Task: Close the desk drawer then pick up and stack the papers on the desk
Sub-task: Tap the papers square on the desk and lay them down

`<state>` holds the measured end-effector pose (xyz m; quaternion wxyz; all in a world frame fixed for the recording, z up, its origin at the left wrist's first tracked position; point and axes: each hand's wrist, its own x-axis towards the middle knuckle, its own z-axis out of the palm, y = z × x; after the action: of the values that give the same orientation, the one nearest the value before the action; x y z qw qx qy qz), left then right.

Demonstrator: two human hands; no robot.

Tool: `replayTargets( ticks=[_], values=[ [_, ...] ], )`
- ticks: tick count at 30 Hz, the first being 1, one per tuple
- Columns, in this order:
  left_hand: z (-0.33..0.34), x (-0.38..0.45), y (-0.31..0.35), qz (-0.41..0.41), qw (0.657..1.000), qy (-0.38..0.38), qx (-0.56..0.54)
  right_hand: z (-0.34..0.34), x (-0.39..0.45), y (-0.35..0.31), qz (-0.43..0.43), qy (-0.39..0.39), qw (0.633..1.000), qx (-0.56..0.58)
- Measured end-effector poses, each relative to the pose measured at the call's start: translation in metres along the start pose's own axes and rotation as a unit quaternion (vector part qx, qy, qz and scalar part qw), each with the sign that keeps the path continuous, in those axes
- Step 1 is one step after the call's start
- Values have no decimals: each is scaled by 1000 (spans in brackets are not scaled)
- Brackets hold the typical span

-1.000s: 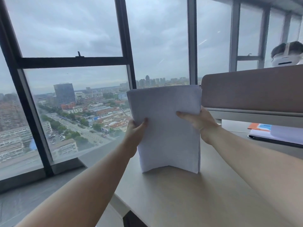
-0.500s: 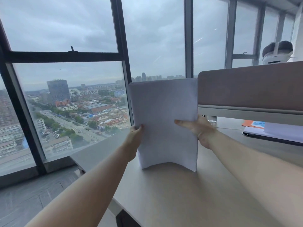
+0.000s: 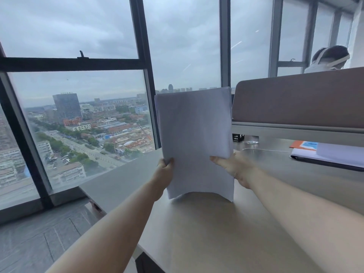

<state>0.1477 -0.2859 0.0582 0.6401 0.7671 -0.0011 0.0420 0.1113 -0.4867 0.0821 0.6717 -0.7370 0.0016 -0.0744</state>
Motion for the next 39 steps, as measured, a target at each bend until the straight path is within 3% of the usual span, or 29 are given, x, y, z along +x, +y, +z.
replayTargets(
  ticks=[8, 13, 19, 24, 29, 39],
  values=[
    [2, 25, 0, 55, 983, 116, 134, -1, 21, 20, 1, 125, 992, -36],
    [8, 30, -18, 14, 976, 85, 201, -4, 29, 46, 77, 146, 986, -39],
    [24, 38, -46, -15, 979, 72, 189, -10, 46, 68, 120, 205, 971, 1],
    [44, 54, -49, -1, 985, 48, 167, -14, 57, 75, 170, 170, 970, 35],
    [51, 70, -49, 7, 980, 64, 190, -20, 72, 71, 176, 129, 975, -39],
    [51, 85, -51, 36, 967, 106, 228, -16, 96, 68, 212, 126, 958, -144]
  ],
)
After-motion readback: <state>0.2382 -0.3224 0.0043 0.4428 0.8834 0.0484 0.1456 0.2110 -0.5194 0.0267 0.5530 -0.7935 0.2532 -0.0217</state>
